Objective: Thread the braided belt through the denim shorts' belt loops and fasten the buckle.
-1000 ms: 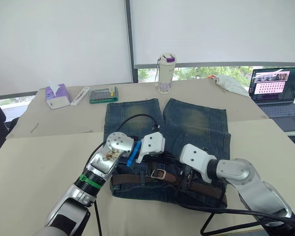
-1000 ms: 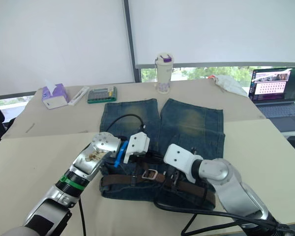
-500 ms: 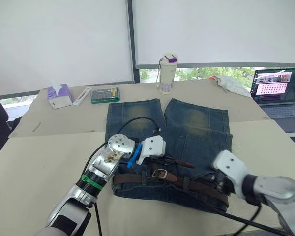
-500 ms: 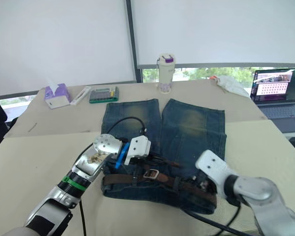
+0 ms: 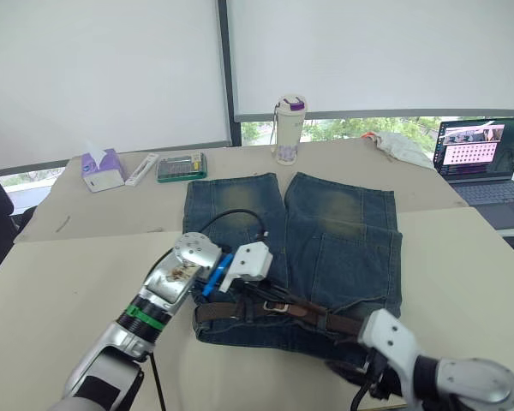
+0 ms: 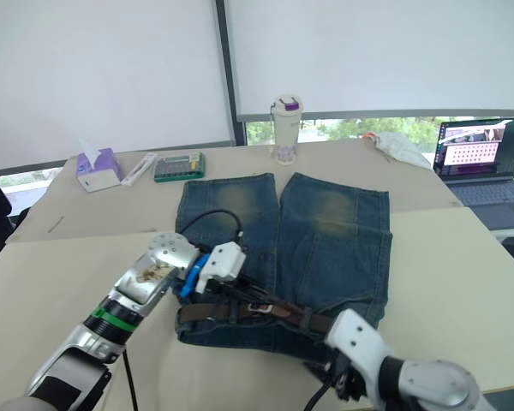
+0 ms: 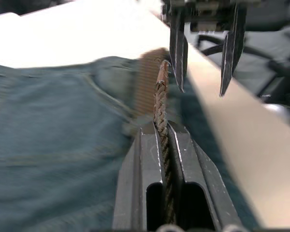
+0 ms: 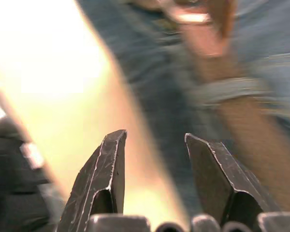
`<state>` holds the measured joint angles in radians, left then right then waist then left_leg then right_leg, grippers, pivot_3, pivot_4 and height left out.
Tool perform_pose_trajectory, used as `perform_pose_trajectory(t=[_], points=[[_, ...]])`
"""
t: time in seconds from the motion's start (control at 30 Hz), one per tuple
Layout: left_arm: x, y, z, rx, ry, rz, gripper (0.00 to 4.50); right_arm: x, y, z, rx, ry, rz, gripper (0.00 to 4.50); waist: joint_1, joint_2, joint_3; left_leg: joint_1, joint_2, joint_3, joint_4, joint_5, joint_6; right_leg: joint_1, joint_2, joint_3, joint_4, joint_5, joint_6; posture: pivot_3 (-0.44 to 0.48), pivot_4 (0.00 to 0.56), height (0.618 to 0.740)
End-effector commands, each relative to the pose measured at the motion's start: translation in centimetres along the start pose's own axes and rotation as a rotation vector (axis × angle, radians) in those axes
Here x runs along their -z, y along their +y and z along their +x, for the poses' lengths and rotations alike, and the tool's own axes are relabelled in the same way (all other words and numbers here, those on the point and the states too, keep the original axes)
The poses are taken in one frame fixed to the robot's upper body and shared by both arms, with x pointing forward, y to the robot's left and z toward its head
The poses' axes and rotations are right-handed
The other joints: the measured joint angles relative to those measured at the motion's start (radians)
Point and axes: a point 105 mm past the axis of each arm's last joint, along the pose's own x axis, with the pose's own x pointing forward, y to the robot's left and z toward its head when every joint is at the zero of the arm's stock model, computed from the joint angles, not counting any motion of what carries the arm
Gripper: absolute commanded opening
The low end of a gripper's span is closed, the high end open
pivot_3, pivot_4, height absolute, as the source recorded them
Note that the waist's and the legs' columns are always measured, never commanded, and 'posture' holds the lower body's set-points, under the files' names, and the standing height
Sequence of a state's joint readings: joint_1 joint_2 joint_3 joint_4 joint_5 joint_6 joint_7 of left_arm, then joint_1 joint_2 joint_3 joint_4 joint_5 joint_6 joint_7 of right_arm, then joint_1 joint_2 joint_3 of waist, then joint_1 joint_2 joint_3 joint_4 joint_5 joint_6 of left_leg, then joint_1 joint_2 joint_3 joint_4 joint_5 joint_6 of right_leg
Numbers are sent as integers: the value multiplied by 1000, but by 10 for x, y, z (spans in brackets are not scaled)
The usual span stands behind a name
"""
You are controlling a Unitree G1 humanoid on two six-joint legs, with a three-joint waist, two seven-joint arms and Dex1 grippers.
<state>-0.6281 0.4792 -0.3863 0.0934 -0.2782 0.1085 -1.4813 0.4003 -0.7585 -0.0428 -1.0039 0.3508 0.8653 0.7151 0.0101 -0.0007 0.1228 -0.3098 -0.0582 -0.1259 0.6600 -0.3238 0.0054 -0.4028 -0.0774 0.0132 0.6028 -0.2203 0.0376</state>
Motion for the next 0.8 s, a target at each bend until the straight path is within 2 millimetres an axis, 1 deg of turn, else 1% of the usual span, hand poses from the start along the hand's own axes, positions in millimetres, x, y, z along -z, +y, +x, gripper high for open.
perform_pose_trajectory(t=[0.03, 0.07, 0.2, 0.37, 0.43, 0.53, 0.63, 0.7, 0.77, 0.8], points=[[-5, 1, -6, -10, 4, 43, 0, -10, -3, -1, 28, -43, -78, 2201, 2, 0, 0, 0, 0, 0, 0, 0, 0, 0, 0, 0, 0, -1, 1, 0, 150, 740], [-6, 2, -5, -21, 0, 43, 0, -11, -5, -1, 39, -51, -79, 2201, 3, 0, 0, 0, 0, 0, 0, 0, 0, 0, 0, 0, 0, -2, 3, 0, 150, 740], [-10, 6, -3, -73, -17, 52, 0, -14, -9, -4, 72, -70, -95, 2201, 1, 0, 0, 0, 0, 0, 0, 0, 0, 0, 0, 0, 0, -2, 3, 0, 150, 740], [-9, 1, -6, -83, -23, 27, 0, -15, -2, -9, 61, -78, -94, 2201, 1, 0, 0, 0, 0, 0, 0, 0, 0, 0, 0, 0, 0, 0, 1, 0, 150, 740], [-6, 1, -7, -89, -22, 14, 0, -18, -5, -10, 95, -87, -105, 2201, 2, 0, 0, 0, 0, 0, 0, 0, 0, 0, 0, 0, 0, 0, 1, 0, 150, 740], [-7, 13, -7, -170, -56, -39, 0, -20, -13, -12, 156, -95, -114, 2201, 3, 0, 0, 0, 0, -1, 0, 0, 1, 0, 0, 0, 0, -1, 2, 0, 150, 740], [-10, 27, -8, -281, -88, -92, 0, -17, -21, -17, 220, -73, -131, 2201, 4, 0, 0, 0, 0, 0, 0, -1, 1, 0, 0, 0, 0, -2, 3, 0, 150, 740], [-12, 29, -10, -325, -109, -142, 0, -18, -23, -21, 234, -73, -150, 2201, 3, 0, 0, 0, 0, 0, 0, -1, 1, 0, 0, 0, 0, -2, 3, 0, 150, 740], [-11, 36, -16, -374, -115, -178, 0, -24, -32, -22, 272, -74, -178, 2201, -1, -1, 0, 0, 0, 0, 0, -1, 1, 0, 0, 0, 0, -2, 3, 0, 150, 740], [-11, 36, -18, -378, -116, -190, 0, -26, -35, -23, 286, -73, -188, 2201, -3, -1, 0, 0, 0, 0, 0, -1, 1, 0, 0, 1, 1, -2, 3, 0, 150, 740]])
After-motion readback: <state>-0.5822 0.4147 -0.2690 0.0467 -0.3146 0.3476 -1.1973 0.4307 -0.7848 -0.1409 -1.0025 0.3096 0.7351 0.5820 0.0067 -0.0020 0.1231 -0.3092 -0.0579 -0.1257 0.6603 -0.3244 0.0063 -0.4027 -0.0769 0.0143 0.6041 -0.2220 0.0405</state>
